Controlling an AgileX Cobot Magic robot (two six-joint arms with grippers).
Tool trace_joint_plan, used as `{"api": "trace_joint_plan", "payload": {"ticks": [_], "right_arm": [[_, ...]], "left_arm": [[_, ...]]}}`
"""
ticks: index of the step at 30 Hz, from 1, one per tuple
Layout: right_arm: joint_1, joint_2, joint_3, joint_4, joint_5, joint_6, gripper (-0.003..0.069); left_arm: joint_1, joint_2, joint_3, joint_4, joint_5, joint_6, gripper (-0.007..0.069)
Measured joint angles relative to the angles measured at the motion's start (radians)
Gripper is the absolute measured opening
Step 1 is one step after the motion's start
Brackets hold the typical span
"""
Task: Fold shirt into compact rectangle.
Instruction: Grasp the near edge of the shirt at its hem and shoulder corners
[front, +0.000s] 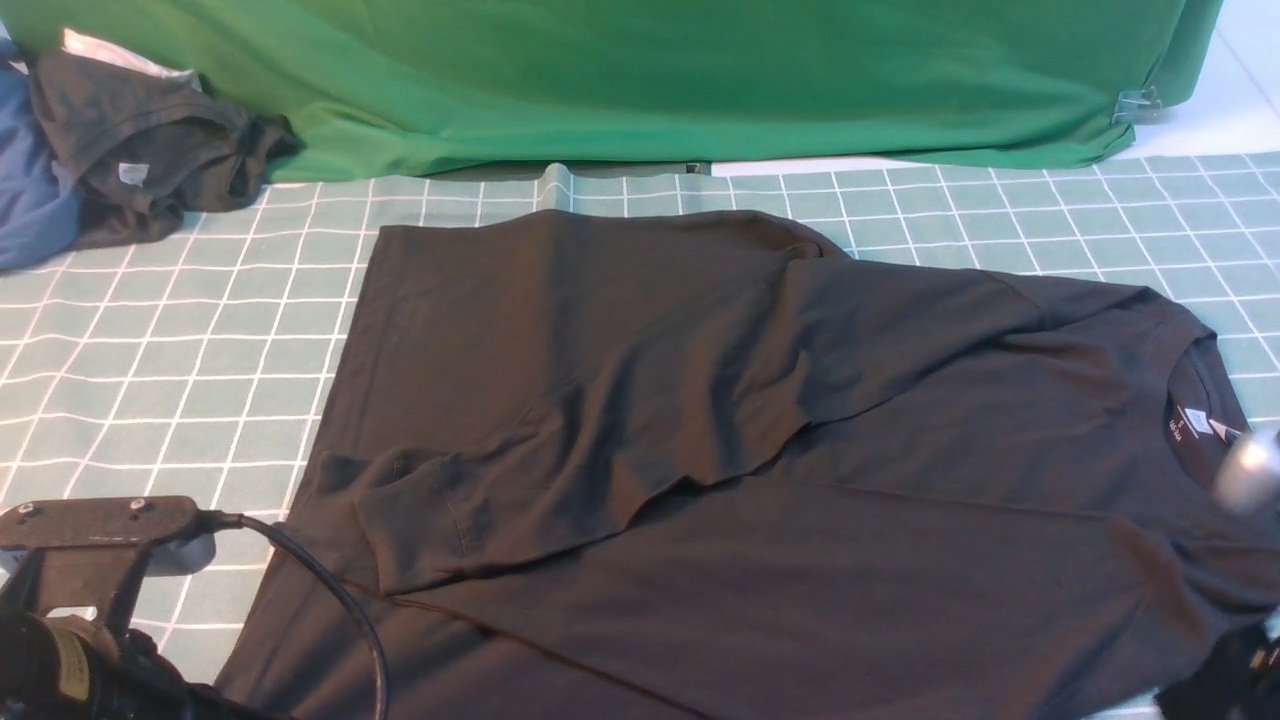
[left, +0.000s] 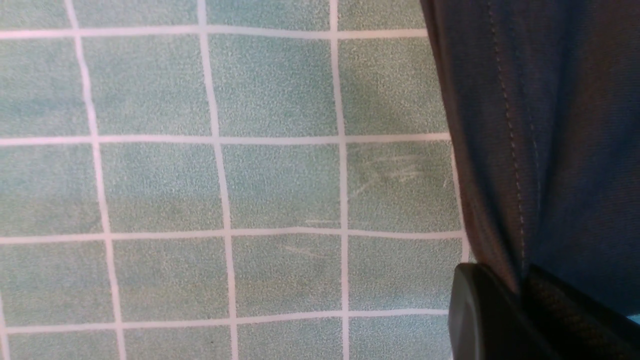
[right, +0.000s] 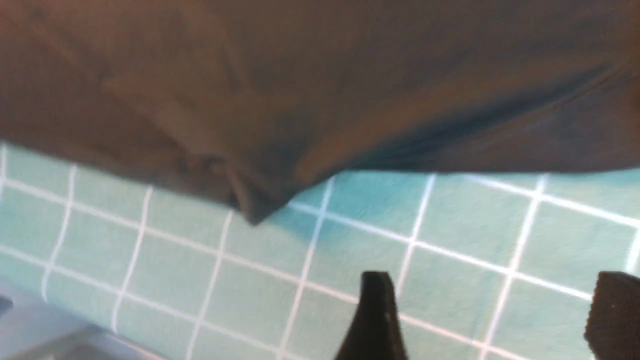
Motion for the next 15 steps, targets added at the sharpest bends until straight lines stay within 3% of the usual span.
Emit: {"api": "trace_joint_plan", "payload": {"ticks": [5, 12, 15], "right_arm": [[0.158, 0.001, 0.062, 0.001, -0.099, 0.004, 0.0519], [0.395, 0.132, 0.071, 0.004, -0.253, 0.136, 0.0522], [0.445, 0.201, 0.071, 0.004, -0.3, 0.182, 0.0522]], "left_arm": [[0.0, 0.0, 0.0, 0.0, 0.001, 0.0, 0.001], [0.0, 0.0, 0.0, 0.0, -0.007, 0.0, 0.001], [0.0, 0.0, 0.0, 0.0, -0.007, 0.0, 0.001]]}}
